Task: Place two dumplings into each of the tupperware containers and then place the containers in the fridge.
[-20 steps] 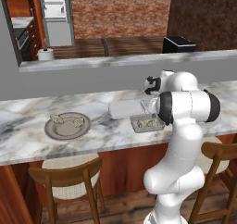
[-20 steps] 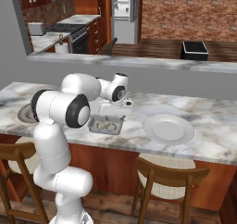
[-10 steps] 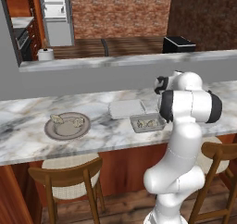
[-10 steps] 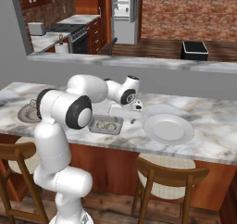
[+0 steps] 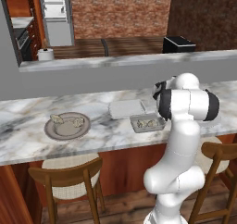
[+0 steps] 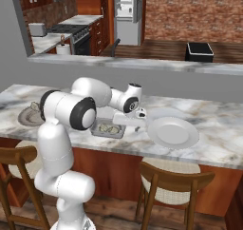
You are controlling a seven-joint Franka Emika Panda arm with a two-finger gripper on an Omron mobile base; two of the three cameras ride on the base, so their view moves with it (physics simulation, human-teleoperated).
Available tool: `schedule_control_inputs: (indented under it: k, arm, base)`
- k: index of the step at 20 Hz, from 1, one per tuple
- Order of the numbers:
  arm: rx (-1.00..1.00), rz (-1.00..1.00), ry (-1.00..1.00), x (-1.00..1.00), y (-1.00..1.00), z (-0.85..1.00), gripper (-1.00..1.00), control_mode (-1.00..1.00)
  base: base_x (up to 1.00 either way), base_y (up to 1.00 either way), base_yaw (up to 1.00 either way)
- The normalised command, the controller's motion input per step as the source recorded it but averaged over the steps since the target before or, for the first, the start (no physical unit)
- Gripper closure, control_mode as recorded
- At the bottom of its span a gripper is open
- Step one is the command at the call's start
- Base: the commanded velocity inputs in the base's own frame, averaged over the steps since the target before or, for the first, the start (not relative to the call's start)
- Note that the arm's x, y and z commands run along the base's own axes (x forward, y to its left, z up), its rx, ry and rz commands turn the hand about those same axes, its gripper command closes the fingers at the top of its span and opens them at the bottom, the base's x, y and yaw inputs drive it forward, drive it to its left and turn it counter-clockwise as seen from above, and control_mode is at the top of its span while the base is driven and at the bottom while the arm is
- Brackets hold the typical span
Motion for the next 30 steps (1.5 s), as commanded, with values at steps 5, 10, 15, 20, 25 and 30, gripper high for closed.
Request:
schedule_control_inputs:
  k: [5, 10, 15, 20, 25, 30]
  arm:
    - [-0.02, -0.06, 0.0, 0.01, 0.02, -0.24, -1.0, -1.0]
    - [0.01, -0.05, 0.0, 0.01, 0.0, -0.17, -1.0, -1.0]
    - [0.03, -0.01, 0.0, -0.09, 0.07, -0.01, -1.0, -1.0]
    - [0.02, 0.0, 0.0, -0.04, 0.24, 0.0, -1.0, -1.0]
    - [0.0, 0.0, -0.03, 0.0, 0.22, -0.1, -1.0, -1.0]
    - [0.0, 0.0, -0.04, 0.0, 0.0, -0.15, -1.0, -1.0]
  base:
    - [0.0, 0.0, 0.0]
    - [0.0, 0.0, 0.0]
    - [0.0, 0.0, 0.0]
    - [0.0, 0.0, 0.0]
    - [0.0, 0.0, 0.0]
    - [0.0, 0.0, 0.0]
